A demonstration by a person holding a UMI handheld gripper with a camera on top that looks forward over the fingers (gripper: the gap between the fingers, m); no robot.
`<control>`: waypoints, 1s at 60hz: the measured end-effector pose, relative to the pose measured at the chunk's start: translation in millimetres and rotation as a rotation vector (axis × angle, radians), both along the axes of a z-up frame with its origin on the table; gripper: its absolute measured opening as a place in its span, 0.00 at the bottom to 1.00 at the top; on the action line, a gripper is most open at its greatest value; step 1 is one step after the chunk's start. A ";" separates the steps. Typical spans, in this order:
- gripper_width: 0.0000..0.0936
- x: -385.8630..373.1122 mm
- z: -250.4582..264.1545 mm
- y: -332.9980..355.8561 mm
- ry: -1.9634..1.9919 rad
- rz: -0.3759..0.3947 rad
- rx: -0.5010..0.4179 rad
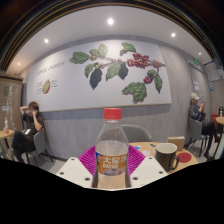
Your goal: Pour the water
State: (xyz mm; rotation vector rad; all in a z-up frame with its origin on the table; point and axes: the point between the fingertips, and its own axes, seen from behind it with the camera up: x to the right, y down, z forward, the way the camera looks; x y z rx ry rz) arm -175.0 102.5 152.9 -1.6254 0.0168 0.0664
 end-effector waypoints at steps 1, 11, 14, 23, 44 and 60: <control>0.37 17.6 -6.7 3.8 -0.001 0.015 0.012; 0.35 33.0 -2.7 15.5 0.089 0.016 0.063; 0.35 31.3 4.8 22.8 0.208 0.005 0.073; 0.35 50.1 7.1 56.4 0.768 0.057 0.065; 0.35 86.4 32.2 91.4 1.674 0.173 0.026; 0.38 108.3 28.4 84.9 1.983 0.118 0.043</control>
